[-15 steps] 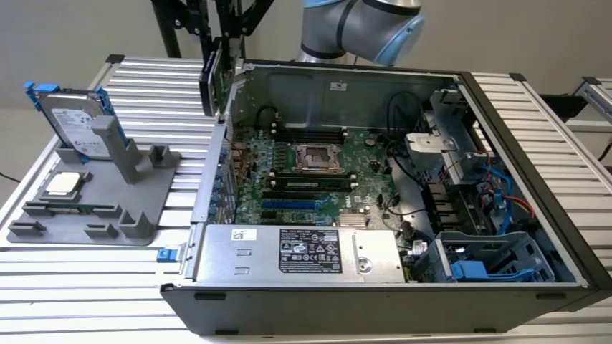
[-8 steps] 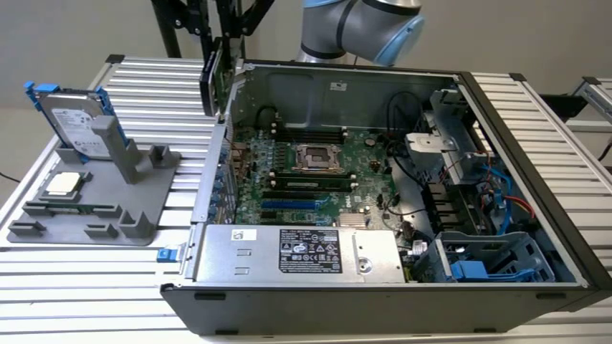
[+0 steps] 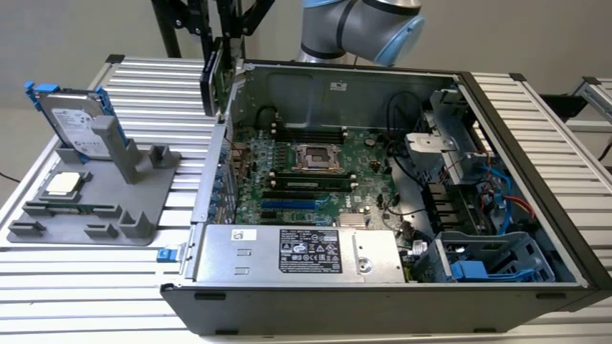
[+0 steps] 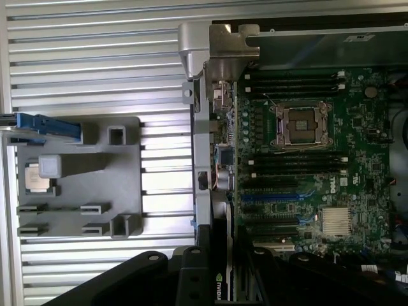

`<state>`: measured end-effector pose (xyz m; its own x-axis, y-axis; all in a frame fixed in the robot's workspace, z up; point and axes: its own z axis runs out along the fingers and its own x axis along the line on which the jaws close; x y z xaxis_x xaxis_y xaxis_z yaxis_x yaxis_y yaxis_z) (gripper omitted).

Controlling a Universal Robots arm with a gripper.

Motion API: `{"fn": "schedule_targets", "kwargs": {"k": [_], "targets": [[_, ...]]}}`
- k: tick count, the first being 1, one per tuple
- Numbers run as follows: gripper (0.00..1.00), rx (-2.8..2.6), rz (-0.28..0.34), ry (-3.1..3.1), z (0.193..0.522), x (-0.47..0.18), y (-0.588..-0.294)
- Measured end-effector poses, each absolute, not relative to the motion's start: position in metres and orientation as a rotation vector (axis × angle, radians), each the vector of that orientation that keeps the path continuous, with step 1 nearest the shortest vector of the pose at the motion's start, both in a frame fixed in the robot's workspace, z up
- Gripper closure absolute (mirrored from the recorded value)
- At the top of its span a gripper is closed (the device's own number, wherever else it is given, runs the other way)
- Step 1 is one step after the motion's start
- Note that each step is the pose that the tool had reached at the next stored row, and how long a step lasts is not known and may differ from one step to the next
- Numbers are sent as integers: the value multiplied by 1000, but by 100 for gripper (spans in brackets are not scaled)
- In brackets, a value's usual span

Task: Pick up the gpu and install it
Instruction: 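Pick up the gpu and move the gpu toward the slot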

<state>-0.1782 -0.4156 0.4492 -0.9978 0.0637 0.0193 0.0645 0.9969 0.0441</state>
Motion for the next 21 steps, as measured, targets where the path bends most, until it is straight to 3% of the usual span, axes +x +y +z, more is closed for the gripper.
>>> {"fn": "schedule_targets", "kwargs": {"k": [21], "targets": [[100,-100,-68,-3121,449,-161,-412]]}}
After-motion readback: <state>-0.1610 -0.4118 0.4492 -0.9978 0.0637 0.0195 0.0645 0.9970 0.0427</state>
